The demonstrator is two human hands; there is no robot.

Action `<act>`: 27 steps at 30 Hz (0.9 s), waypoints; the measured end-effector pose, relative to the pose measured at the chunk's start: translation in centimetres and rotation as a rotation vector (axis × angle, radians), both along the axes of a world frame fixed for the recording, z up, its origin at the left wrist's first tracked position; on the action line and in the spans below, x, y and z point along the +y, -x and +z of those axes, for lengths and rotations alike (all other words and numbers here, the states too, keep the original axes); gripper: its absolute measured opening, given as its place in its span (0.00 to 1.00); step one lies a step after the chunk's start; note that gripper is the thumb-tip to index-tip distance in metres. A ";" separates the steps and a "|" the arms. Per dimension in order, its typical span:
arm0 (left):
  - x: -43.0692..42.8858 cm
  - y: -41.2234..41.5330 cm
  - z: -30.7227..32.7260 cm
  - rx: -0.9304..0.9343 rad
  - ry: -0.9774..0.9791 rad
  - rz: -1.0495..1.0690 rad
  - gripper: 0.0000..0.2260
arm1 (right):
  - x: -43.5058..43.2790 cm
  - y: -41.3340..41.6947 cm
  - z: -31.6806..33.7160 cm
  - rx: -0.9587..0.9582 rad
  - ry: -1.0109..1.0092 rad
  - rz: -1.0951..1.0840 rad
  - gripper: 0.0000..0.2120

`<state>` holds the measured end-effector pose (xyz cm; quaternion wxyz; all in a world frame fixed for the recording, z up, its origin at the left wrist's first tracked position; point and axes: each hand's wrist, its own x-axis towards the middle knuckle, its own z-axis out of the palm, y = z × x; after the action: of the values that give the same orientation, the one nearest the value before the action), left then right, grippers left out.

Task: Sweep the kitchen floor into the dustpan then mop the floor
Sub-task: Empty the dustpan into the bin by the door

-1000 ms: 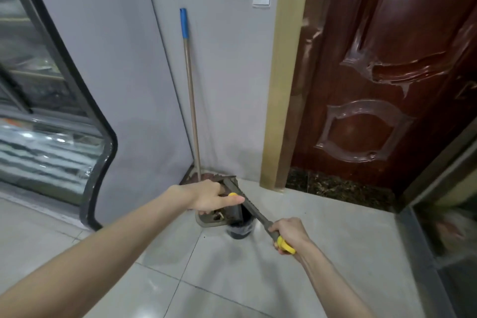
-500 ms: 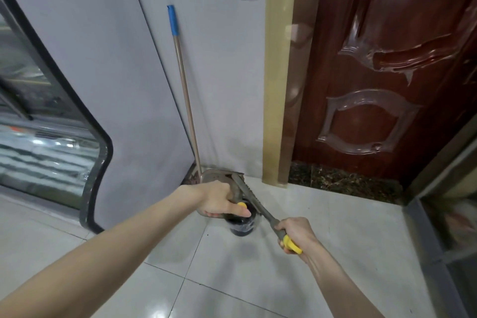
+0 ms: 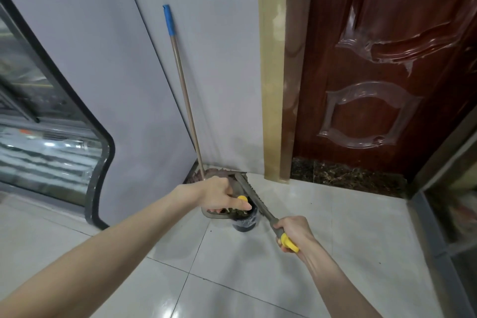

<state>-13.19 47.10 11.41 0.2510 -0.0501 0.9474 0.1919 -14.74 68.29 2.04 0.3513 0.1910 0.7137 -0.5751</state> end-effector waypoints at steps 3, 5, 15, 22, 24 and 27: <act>0.6 -0.2 0.2 0.036 0.001 -0.021 0.25 | 0.5 -0.3 -0.1 0.006 0.003 0.011 0.04; 1.2 -0.6 -0.2 -0.006 0.064 -0.086 0.25 | 0.6 -0.6 -0.1 0.012 -0.001 0.019 0.03; 1.8 -1.1 1.1 0.076 0.116 -0.044 0.29 | 0.2 -1.1 -0.1 0.020 0.036 0.017 0.01; 1.7 -2.0 0.3 0.075 0.218 -0.118 0.32 | 0.1 -1.5 -0.6 0.013 0.046 0.008 0.02; 1.6 -1.9 0.3 0.104 0.182 -0.105 0.31 | -0.1 -1.4 -0.6 0.022 0.049 0.007 0.02; 1.5 -2.2 0.1 0.092 0.212 -0.140 0.31 | -0.4 -1.2 -0.6 0.017 0.049 0.004 0.03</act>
<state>-11.04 48.63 11.56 0.2131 -0.0015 0.9742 0.0748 -13.49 67.91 1.48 0.3511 0.1760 0.7028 -0.5932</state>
